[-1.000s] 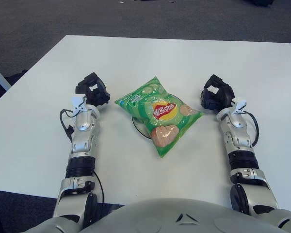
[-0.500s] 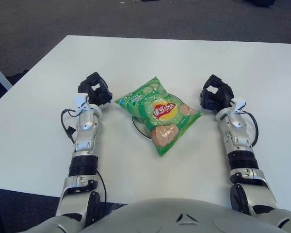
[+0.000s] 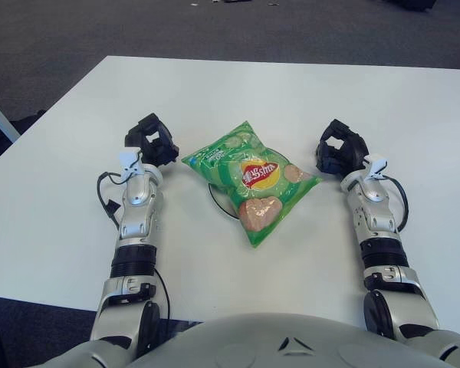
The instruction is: Put the snack into the plate.
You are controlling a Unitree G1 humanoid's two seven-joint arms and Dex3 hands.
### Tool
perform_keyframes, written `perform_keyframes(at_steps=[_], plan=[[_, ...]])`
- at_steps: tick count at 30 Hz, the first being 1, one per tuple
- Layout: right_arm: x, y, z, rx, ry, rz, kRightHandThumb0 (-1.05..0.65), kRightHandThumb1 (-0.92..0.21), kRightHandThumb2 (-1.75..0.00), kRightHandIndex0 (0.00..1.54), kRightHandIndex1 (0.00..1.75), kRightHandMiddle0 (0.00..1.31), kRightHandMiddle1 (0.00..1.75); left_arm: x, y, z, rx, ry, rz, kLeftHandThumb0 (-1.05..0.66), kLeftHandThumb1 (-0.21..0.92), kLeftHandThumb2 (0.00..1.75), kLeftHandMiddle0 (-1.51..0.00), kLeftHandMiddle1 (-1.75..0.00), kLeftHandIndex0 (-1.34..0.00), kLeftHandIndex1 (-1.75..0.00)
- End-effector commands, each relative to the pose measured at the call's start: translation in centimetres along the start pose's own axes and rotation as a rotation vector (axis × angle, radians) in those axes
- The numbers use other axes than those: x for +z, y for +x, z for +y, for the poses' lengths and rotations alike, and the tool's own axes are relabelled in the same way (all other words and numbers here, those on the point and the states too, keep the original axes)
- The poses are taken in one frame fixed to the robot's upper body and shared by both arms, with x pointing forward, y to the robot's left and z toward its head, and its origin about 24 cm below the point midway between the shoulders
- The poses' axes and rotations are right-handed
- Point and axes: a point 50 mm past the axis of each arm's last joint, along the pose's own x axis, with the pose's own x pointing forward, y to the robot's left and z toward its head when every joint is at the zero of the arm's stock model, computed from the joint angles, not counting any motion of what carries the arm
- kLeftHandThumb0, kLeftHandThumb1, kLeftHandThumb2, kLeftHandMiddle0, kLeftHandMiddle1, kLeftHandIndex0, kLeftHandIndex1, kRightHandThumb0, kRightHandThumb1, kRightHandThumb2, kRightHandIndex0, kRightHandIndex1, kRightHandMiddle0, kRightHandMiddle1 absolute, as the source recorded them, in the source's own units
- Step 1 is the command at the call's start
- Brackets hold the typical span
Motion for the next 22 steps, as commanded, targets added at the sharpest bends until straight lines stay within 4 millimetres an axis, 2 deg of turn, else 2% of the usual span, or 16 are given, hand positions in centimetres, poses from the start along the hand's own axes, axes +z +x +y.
perform_keyframes(at_steps=[1, 22], plan=[[-4.37, -2.77, 0.05, -0.023, 0.029, 0.185, -0.5, -0.27, -1.38, 1.34, 1.75, 0.65, 1.75, -3.81, -2.6, 0.29, 0.021, 0.001, 0.172, -0.43, 0.58, 1.16, -1.43, -1.75, -1.17, -1.75], [-4.21, -2.81, 0.17, -0.007, 0.002, 0.213, -0.5, -0.28, -1.36, 1.31, 1.75, 0.64, 1.75, -3.82, -2.9, 0.08, -0.018, 0.076, 0.194, -0.44, 0.56, 1.16, -1.41, -1.75, -1.16, -1.75]])
